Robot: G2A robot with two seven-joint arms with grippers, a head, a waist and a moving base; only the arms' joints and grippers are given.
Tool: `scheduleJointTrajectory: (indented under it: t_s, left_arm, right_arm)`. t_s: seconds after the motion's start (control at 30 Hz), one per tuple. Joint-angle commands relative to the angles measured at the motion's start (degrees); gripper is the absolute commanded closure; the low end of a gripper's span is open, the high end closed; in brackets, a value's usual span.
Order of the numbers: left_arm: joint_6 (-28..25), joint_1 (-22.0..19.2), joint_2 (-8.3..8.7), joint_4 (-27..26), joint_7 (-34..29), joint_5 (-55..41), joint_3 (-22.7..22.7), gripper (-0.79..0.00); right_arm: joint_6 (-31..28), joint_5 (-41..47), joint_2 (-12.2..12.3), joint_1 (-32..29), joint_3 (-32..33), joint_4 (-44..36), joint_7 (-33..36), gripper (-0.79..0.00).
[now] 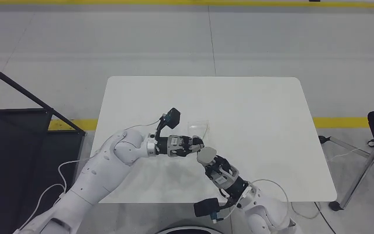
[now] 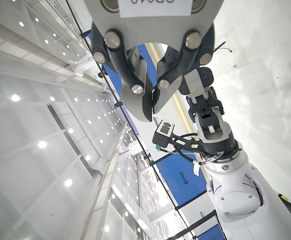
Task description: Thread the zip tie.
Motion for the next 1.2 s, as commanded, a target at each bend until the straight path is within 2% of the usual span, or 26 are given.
scheduleJointTrajectory:
  t_s: [0.0,0.33,0.77,0.8,0.83,0.9,0.93,1.17]
  left_arm:
    - [-0.3,-0.2,0.02,0.0,-0.8,-0.9,0.3,0.000]
    - [-1.4,-0.7,0.31,-0.1,-3.0,-3.9,0.6,0.000]
    - [-0.4,0.1,0.47,-0.6,0.5,0.4,-1.1,0.000]
    - [-0.3,0.2,0.43,-0.8,1.4,1.3,-1.3,0.000]
    - [-0.2,0.4,0.40,-1.0,2.6,2.4,-1.7,0.000]
    - [0.3,0.9,0.33,-1.6,5.5,5.6,-2.7,0.000]
    - [0.1,1.3,0.29,-1.9,6.9,7.0,-3.1,0.000]
    - [1.4,4.6,0.11,-4.6,17.9,17.4,-6.6,0.000]
  right_arm:
    - [-0.2,0.0,0.0,0.0,0.0,0.0,0.3,0.000]
    - [-3.3,-2.0,-0.3,1.3,-0.8,0.2,4.7,0.000]
    - [-2.5,-1.4,-0.5,1.1,-1.0,0.1,4.3,0.000]
    - [-2.5,-1.1,-0.5,1.1,-1.0,0.1,4.2,-0.283]
    - [-2.6,-0.8,-0.5,1.1,-0.9,0.2,4.1,-0.462]
    - [-2.7,0.2,-0.5,1.0,-0.7,0.1,3.9,-0.653]
    - [-2.6,1.1,-0.5,0.9,-0.5,0.1,3.7,-0.776]
    - [-3.7,10.7,-0.5,0.6,1.3,0.3,-1.3,-0.785]
